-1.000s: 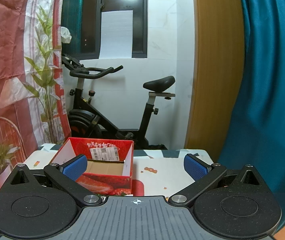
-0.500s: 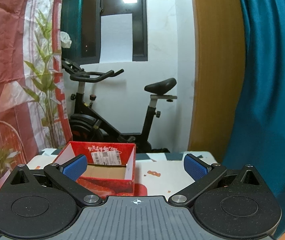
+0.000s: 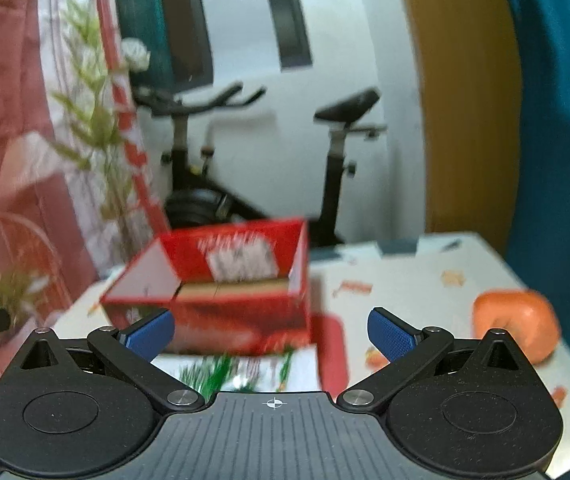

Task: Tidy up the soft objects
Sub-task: 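Move the right gripper down to the green knitted pouch and close on it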

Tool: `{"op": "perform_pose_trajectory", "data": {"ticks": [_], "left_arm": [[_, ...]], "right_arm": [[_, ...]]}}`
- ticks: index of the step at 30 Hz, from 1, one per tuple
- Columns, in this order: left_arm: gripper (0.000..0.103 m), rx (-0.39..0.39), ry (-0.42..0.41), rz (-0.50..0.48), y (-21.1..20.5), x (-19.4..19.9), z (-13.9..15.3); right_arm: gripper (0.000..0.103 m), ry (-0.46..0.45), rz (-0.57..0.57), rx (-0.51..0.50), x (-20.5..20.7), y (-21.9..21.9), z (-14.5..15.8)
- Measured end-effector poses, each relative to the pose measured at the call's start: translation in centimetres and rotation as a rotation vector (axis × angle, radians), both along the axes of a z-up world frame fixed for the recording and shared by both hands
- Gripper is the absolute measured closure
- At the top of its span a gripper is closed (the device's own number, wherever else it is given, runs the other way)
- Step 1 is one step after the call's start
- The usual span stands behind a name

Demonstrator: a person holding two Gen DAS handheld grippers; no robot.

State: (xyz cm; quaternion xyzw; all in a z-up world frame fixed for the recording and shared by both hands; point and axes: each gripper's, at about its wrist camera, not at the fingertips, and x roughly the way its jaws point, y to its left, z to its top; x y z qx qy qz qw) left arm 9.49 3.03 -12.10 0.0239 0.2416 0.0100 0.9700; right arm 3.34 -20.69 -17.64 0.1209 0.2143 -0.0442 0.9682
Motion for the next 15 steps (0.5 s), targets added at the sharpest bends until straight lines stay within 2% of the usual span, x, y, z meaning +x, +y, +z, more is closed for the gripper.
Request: {"op": "perform_pose_trajectory", "data": {"ticks": [2,5,9,15], "left_arm": [[0.000,0.021,0.021,-0.002,0.0,0.7,-1.5],[0.000,0.047,0.051,0.002,0.0,1.6,-3.4],[0.000,-0.011,0.106,-0.013,0.4,2.8,-5.2],[0.000,-0.022,0.152,-0.017,0.4,4.0,-7.5]], "right_arm": [[0.000,0.032,0.029,0.001,0.6,0.4,-1.6],[0.000,0.077,0.017,-0.055,1.6,1.3,-3.5],[0.000,0.088,0.036,-0.074,2.1,1.7,-5.6],[0.001,0.221,0.011,-0.051,3.5,0.3,-8.9]]}}
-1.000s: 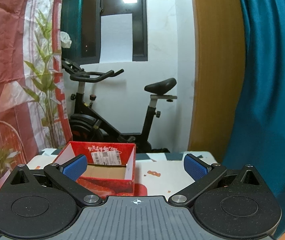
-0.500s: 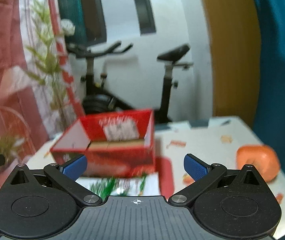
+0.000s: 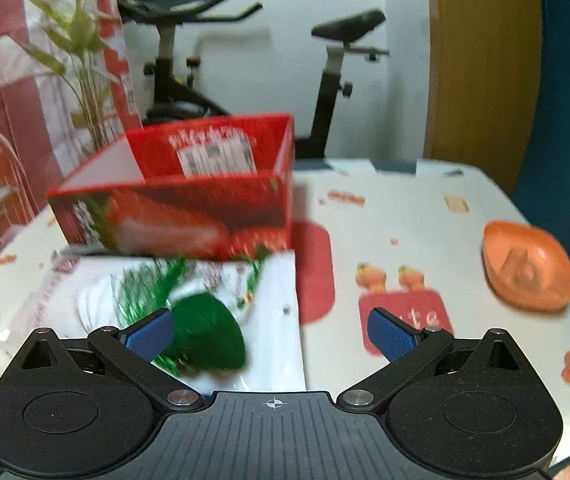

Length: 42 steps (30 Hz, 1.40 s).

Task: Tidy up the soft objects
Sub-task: 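Move the right gripper down to the green knitted pouch and close on it, then lift the green pouch with the right gripper and carry it over the red box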

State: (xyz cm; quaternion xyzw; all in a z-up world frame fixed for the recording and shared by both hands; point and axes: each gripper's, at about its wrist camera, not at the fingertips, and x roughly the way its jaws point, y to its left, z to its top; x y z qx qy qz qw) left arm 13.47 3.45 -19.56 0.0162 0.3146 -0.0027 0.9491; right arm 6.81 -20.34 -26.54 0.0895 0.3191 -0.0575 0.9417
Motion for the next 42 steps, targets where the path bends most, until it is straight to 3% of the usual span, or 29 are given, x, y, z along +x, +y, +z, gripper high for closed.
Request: {"op": "perform_pose_trajectory", "data": {"ticks": [4,10,15,19,23,29,35,42], "left_arm": [[0.000,-0.021,0.011,-0.018,-0.1,0.3,-0.7],[0.001,-0.025,0.048,-0.021,-0.2,1.0,-1.8],[0.013,-0.044,0.095,0.016,0.2,2.1,-2.5],[0.014,-0.053,0.131,-0.010,-0.1,2.8,-3.3],[0.017,-0.067,0.127,-0.019,-0.1,3.2,-3.6],[0.032,-0.101,0.140,-0.047,-0.5,3.7,-4.0],[0.050,-0.145,0.176,-0.071,-0.8,5.1,-4.3],[0.058,-0.201,0.194,-0.115,-2.1,6.7,-3.6]], "right_arm": [[0.024,0.033,0.036,-0.014,0.4,0.0,-1.8],[0.027,0.035,0.163,-0.031,0.8,1.1,-2.2],[0.040,0.063,0.216,-0.035,1.9,1.5,-2.8],[0.044,0.050,0.254,-0.030,2.6,1.7,-3.0],[0.057,0.042,0.292,-0.056,3.1,2.1,-3.1],[0.061,0.030,0.332,0.001,3.8,2.1,-3.2],[0.062,0.012,0.411,-0.007,5.1,3.4,-2.8],[0.062,-0.021,0.488,0.004,6.8,4.6,-2.3]]}}
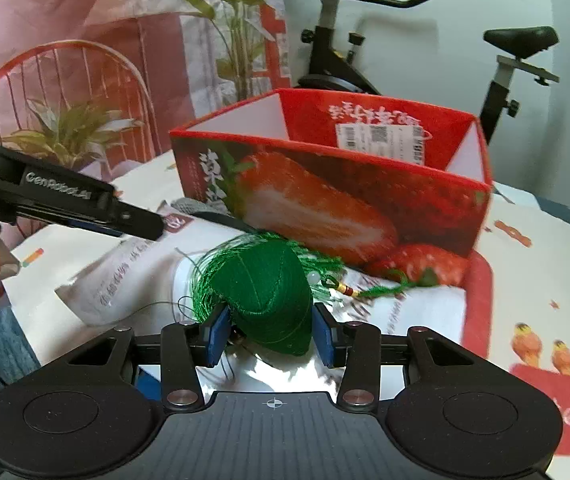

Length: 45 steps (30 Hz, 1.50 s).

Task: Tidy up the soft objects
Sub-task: 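Lift the green pouch with the right gripper and carry it over the red box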

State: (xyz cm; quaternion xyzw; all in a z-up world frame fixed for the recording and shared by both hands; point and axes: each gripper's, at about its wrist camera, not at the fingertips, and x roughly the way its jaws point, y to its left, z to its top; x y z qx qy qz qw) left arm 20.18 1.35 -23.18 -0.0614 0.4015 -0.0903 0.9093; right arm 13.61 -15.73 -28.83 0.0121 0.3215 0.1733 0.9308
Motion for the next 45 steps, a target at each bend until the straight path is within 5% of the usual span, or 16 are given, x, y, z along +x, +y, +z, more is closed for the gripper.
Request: {"op": "perform_pose_trajectory", "data": {"ticks": [11,25,40,45], "left_arm": [[0.064,-0.186,0.066,-0.161,-3.7,2.5,-1.3],[0.058,-0.199,0.080,-0.316,-6.0,3.7,-2.1],[0.049,-0.297,0.105,-0.336,-5.1,4.0,-3.7],[0.049,-0.282,0.020,-0.357,-5.2,3.0,-1.0]], "right_arm": [[0.063,-0.003,0.026,0.008,0.6,-0.3,-0.3],[0.063,0.004,0.022,0.035,0.7,-0.9,-0.8],[0.064,-0.034,0.024,-0.015,0.0,-0.2,-0.4],[0.064,-0.119,0.019,-0.016,-0.7,-0.2,2.2]]}}
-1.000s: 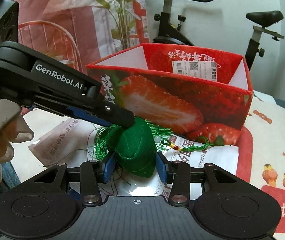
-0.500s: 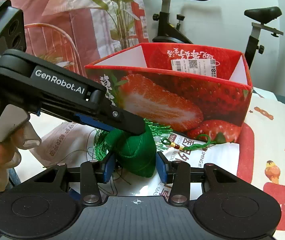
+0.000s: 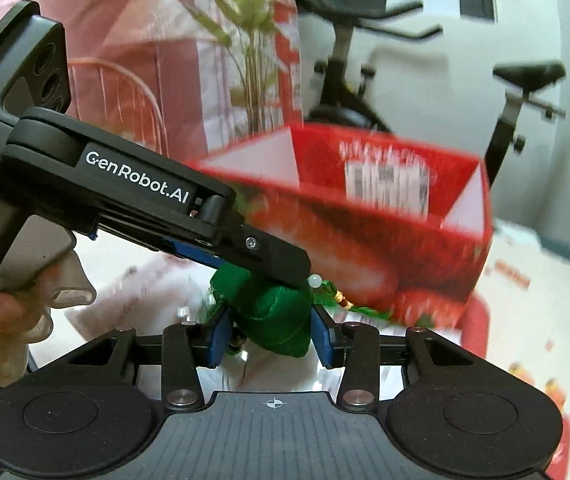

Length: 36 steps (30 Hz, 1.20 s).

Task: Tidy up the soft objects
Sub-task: 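Lift the green pouch with the right gripper and carry it over the red box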

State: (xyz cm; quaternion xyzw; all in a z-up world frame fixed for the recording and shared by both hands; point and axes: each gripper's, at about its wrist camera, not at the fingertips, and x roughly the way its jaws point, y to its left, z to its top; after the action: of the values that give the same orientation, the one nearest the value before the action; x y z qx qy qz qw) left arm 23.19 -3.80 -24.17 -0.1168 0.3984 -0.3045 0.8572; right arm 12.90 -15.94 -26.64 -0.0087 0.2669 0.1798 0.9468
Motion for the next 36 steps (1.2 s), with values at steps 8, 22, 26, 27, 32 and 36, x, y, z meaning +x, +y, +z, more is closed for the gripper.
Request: {"op": "perform_pose_trajectory", "data": {"ticks": [8,22,26,27,32,36], "left_arm": [[0.049,-0.020,-0.192,-0.002,-0.9,-0.9,6.5],[0.046,-0.018,-0.419,0.035,-2.1,0.1,14.2],[0.046,-0.029,-0.431,0.052,-2.7,2.1,15.4],[0.046,-0.029,-0.433,0.048,-2.6,2.5,15.6],[0.045,-0.014,-0.403,0.035,-3.1,6.0,14.4],[0.045,0.042,-0.367,0.016,-4.4,8.3,12.2]], "right_arm": [[0.064,-0.169,-0.005,-0.059,0.0,-0.7,5.7],[0.064,-0.425,0.020,-0.239,3.4,0.7,12.8],[0.064,-0.462,0.024,-0.262,5.6,0.8,13.4],[0.064,-0.463,0.020,-0.266,6.4,0.6,13.5],[0.064,-0.423,0.015,-0.279,9.8,0.1,11.7],[0.064,-0.370,0.005,-0.268,12.1,-0.8,9.2]]}}
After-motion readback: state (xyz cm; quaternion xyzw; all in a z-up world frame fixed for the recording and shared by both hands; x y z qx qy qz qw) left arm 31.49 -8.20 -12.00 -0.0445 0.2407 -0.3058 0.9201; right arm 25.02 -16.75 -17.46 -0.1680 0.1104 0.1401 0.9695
